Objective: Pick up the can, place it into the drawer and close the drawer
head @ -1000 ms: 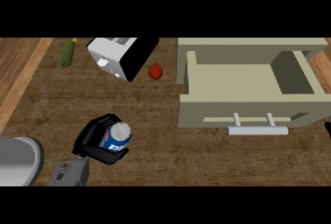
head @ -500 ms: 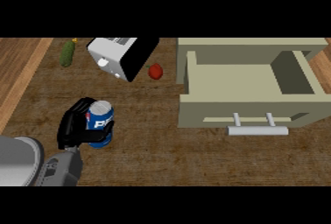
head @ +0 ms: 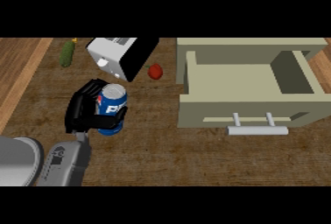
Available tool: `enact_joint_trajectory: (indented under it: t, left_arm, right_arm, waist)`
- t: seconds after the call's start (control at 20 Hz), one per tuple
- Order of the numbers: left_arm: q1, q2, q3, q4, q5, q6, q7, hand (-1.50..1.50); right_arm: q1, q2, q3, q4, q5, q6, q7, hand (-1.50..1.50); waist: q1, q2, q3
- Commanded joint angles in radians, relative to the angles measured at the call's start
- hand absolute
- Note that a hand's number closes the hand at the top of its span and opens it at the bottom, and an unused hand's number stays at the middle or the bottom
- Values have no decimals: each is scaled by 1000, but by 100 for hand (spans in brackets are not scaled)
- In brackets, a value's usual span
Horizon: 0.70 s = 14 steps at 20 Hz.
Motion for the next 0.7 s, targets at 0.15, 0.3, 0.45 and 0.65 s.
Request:
enact_joint_trajectory:
  t: [0.15, 0.3, 0.45, 0.65]
  left_arm:
    - [-144, -16, -107, -101, -28, 129, 176, 150]
    - [-168, -16, -226, -197, -8, 188, 305, 150]
    - [-294, -16, -237, -129, -12, 239, 351, 150]
    - [-405, -16, -288, -72, -33, 310, 364, 150]
  right_arm:
    - [10, -1, -15, -22, -1, 8, 19, -150]
    - [-15, -37, -57, 53, -41, 23, -28, -150]
    - [-26, -21, -33, -43, -45, -14, 68, -150]
    - [-9, -13, -41, -31, -25, 2, 17, -150]
  waist:
    - [-5, 1, 0]
    - [-4, -1, 0]
    - [-9, 1, 0]
    - [-11, 1, 0]
